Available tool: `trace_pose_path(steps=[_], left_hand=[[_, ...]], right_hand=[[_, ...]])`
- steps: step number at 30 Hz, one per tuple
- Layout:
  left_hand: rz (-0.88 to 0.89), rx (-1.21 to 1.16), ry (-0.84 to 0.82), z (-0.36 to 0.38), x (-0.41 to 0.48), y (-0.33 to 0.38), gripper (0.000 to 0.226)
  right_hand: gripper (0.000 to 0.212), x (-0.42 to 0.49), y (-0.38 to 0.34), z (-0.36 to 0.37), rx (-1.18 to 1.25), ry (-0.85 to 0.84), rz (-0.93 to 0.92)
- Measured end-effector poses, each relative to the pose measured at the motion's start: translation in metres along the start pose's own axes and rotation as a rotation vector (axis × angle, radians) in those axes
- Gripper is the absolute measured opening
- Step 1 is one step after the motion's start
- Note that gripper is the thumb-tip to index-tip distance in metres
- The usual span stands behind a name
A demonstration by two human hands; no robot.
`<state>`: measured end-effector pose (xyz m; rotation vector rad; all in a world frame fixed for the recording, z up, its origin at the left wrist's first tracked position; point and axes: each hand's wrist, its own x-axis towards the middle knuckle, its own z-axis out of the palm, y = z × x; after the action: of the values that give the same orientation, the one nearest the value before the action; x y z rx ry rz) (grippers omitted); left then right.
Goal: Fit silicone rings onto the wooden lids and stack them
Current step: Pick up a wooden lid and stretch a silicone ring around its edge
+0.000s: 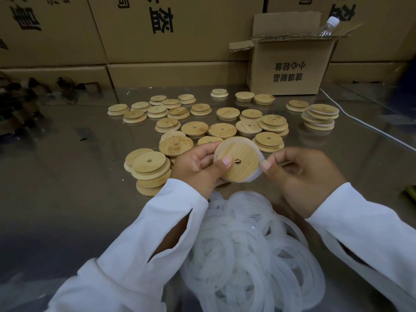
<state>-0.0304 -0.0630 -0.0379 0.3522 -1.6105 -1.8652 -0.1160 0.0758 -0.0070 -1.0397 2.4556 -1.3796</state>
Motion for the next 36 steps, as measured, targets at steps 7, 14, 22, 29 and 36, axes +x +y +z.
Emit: trace_pose_path(steps=[7, 14, 22, 29, 36], left_hand=[[-0.013, -0.034, -0.001, 0.000, -0.002, -0.006, 0.021], [-0.011, -0.028, 0.016, -0.001, -0.001, -0.005, 0.022], [0.008, -0.057, 0.003, -0.002, 0.001, -0.001, 0.023], [-0.014, -0.124, 0.019, 0.000, 0.000, 0.002, 0.023], [-0.065, -0.189, 0.017, 0.002, 0.000, 0.006, 0.023]], right_hand=[[0.018, -0.003, 0.000, 0.002, -0.014, 0.014, -0.020], [0.019, -0.004, 0.000, 0.006, -0.057, -0.035, -0.010], [0.021, -0.004, -0.003, 0.005, -0.070, -0.030, -0.036], [0.021, -0.004, -0.004, 0.005, -0.103, -0.040, -0.056], [0.021, -0.002, -0.006, 0.000, -0.162, -0.032, -0.093]])
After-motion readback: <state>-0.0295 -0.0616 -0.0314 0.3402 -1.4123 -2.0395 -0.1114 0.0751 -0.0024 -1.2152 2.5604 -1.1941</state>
